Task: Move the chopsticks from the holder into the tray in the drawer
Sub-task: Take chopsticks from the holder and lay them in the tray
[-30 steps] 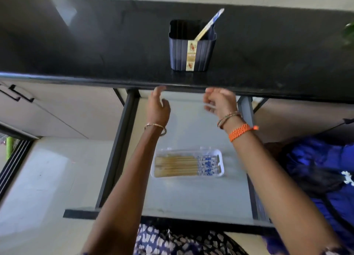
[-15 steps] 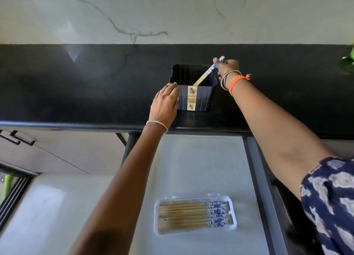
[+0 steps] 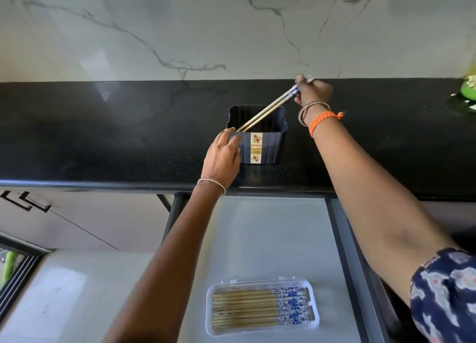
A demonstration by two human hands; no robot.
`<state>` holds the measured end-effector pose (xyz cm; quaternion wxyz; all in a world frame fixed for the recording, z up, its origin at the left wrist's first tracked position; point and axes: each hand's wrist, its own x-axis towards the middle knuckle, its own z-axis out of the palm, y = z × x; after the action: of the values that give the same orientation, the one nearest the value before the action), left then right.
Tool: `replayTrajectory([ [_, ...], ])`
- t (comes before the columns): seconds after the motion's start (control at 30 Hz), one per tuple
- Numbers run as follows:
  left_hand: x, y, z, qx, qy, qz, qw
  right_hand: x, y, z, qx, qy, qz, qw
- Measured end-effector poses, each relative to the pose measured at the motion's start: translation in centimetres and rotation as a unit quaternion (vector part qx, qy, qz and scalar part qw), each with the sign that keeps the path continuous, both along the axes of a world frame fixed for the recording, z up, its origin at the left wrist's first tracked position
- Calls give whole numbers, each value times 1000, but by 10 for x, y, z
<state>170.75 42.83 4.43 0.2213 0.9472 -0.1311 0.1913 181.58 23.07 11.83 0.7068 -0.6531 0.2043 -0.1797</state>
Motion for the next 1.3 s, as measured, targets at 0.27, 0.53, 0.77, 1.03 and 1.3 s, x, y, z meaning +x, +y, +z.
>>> replayTrajectory([
  [0.27, -59, -5, 6, -208, -19, 60, 976, -116, -10, 22, 370, -71, -78, 923],
  [0.53, -197, 40, -105, -321, 160, 196, 913, -253, -14, -112, 495, 65, -72, 863],
  [0.77, -237, 48, -146, -334, 295, 222, 867, -312, 7, -171, 450, 205, -42, 868],
  [1.03, -271, 46, -188, -342, 377, 238, 827, -342, 15, -212, 370, 318, -15, 873],
  [1.3, -277, 51, -191, -363, 424, 248, 791, -346, 32, -227, 355, 353, -12, 866],
])
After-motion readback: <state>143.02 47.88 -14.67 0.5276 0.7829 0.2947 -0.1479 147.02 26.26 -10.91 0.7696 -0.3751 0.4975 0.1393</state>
